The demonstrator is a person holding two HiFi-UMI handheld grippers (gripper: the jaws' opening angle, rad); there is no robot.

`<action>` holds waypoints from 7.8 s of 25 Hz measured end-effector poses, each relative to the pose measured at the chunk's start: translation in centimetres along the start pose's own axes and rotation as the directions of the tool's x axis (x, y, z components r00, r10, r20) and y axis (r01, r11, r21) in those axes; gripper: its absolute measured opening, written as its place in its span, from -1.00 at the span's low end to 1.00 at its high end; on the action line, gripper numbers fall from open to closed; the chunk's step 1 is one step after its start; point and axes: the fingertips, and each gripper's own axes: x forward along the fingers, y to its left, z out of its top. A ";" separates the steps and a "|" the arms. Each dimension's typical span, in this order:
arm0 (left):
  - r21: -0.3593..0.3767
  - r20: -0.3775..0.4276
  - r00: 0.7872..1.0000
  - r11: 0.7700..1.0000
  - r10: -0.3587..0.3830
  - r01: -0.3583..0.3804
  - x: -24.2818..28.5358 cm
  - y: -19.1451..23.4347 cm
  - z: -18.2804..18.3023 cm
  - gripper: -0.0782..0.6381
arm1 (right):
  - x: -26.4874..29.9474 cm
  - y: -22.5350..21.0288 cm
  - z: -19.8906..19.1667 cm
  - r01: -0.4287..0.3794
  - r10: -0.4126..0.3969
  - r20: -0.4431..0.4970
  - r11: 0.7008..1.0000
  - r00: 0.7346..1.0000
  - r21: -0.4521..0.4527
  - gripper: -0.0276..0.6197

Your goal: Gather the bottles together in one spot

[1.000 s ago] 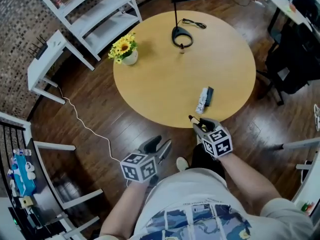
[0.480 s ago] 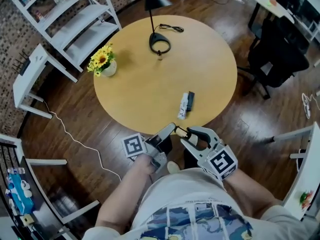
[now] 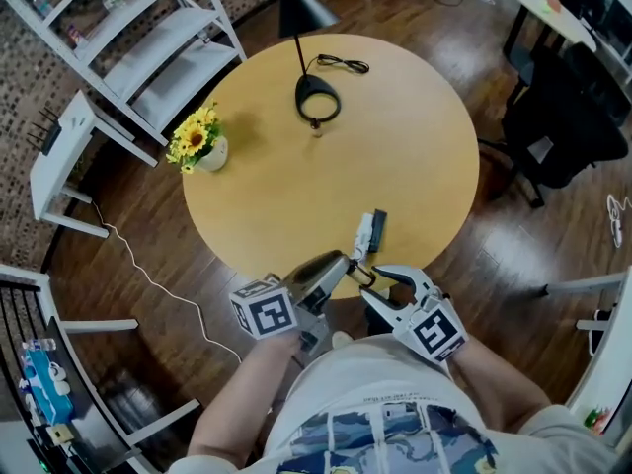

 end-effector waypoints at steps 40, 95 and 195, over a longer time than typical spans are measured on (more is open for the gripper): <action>0.623 0.282 0.704 0.434 0.652 -0.651 18.9 29.8 19.5 -0.58 | -1.2 -28.0 -10.1 0.134 -0.055 -0.268 0.949 0.962 0.285 -0.26; 0.405 0.129 0.850 0.755 0.511 -0.515 -19.9 2.9 -5.9 -0.25 | -6.2 5.2 -4.5 0.284 -0.233 -0.278 0.945 0.932 0.162 -0.26; 0.711 0.053 0.954 0.659 0.296 -0.244 19.2 3.5 17.4 -0.43 | -5.6 -19.9 -6.6 0.097 -0.017 -0.187 0.896 0.982 0.433 -0.23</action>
